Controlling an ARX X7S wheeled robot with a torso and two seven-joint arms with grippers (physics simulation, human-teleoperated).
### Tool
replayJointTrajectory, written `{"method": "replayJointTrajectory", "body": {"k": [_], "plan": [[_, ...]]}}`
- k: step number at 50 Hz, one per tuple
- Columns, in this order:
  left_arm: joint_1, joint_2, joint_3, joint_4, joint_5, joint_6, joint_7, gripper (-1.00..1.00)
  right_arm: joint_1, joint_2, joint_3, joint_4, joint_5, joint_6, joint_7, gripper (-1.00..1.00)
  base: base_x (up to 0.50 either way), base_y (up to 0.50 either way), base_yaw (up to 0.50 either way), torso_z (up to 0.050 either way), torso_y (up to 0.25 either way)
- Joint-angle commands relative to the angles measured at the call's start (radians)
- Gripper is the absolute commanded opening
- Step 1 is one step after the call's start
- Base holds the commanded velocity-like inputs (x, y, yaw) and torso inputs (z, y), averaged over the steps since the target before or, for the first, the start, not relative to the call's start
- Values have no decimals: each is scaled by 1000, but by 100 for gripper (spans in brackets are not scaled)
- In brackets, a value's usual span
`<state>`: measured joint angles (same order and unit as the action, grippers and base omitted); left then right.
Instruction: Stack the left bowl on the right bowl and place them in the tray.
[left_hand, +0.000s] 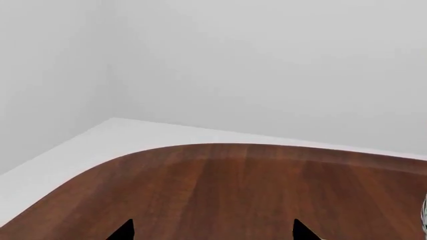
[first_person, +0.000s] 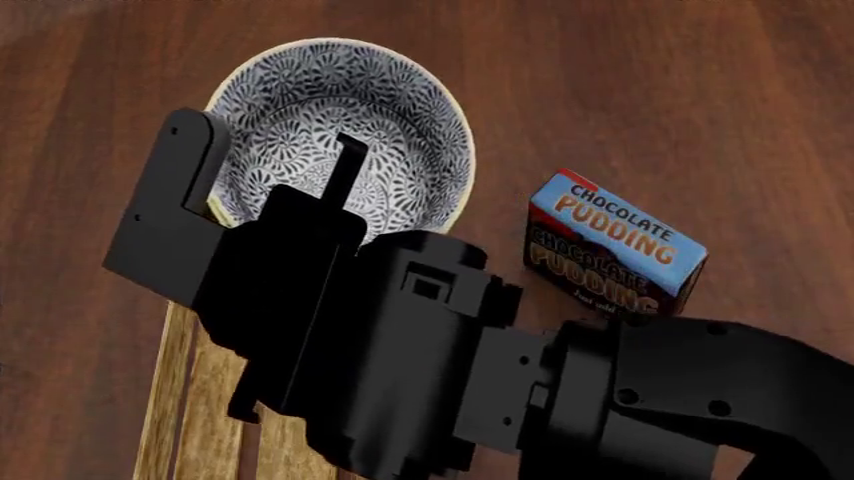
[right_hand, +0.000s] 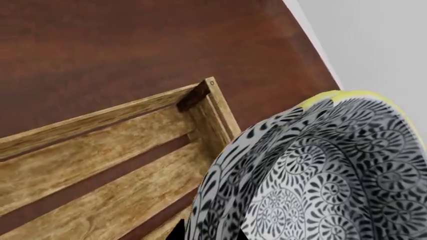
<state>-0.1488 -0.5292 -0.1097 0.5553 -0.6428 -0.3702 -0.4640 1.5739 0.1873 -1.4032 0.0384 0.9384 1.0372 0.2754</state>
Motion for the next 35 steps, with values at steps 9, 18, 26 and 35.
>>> {"method": "replayJointTrajectory", "body": {"k": [9,18,26,35], "plan": [[4,-4,-16,-1,-16,4,-1,100,15,-70,-19,30,-68,-5,-32,-100,0,0,0,0,0],[8,-7,-25,4,-25,5,-4,100,8,-97,-40,54,-71,-15,-61,-100,0,0,0,0,1],[11,-9,-34,5,-32,7,-5,100,-6,-116,-61,79,-80,-39,-92,-100,0,0,0,1,1],[13,-10,-36,5,-34,9,-6,100,-14,-137,-81,96,-83,-50,-118,-100,0,0,0,0,1]]}}
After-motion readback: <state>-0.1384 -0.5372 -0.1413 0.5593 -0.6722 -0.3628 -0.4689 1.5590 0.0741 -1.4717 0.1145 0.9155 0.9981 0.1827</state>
